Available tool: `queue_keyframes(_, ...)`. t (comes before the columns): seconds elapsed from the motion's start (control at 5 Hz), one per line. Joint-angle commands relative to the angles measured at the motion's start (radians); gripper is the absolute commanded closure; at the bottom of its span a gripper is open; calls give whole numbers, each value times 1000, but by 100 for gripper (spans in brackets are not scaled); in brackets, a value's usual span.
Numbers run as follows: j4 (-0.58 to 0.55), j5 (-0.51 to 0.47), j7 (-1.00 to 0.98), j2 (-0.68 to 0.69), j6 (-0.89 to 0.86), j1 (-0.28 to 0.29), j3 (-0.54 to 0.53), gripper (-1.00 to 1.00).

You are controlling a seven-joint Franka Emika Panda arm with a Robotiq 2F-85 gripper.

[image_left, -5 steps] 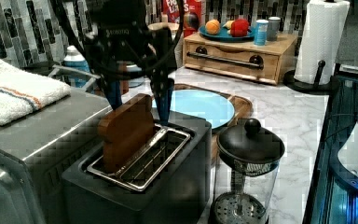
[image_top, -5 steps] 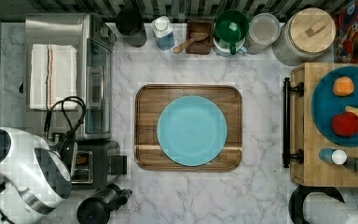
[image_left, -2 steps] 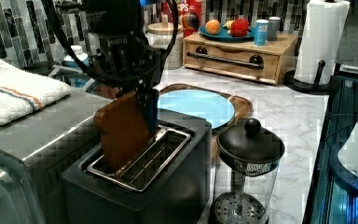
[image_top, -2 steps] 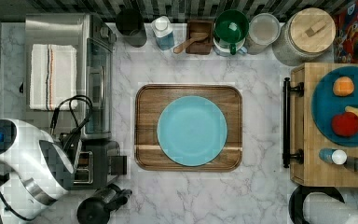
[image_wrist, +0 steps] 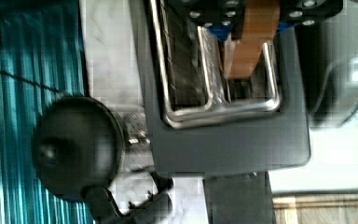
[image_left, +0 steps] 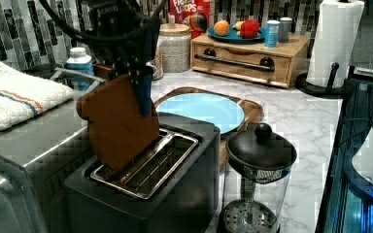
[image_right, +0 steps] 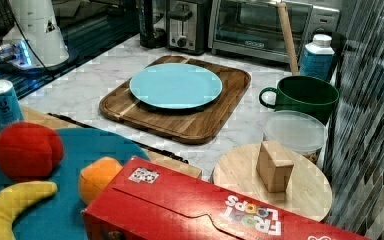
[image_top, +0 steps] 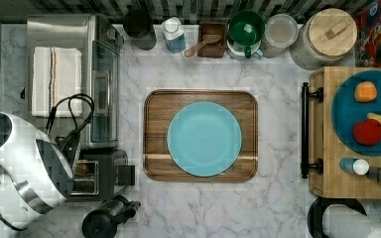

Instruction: Pick up the toast.

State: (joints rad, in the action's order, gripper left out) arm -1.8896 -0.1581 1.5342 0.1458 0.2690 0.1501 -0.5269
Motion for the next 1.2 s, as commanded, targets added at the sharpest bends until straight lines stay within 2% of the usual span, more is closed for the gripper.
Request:
queue_keyframes(0.2,95,-115,-218,-144,-49,-23,-42,100)
queue_keyframes(0.6,28,-115,-333,-228,-11,-59,6,100)
queue_keyframes(0.8,-52,-98,-427,-271,-9,-98,58,100)
queue_keyframes(1.0,-154,-110,-572,-335,25,-162,118,100)
queue_keyframes(1.2,-205,-94,-668,-355,43,-260,138,100)
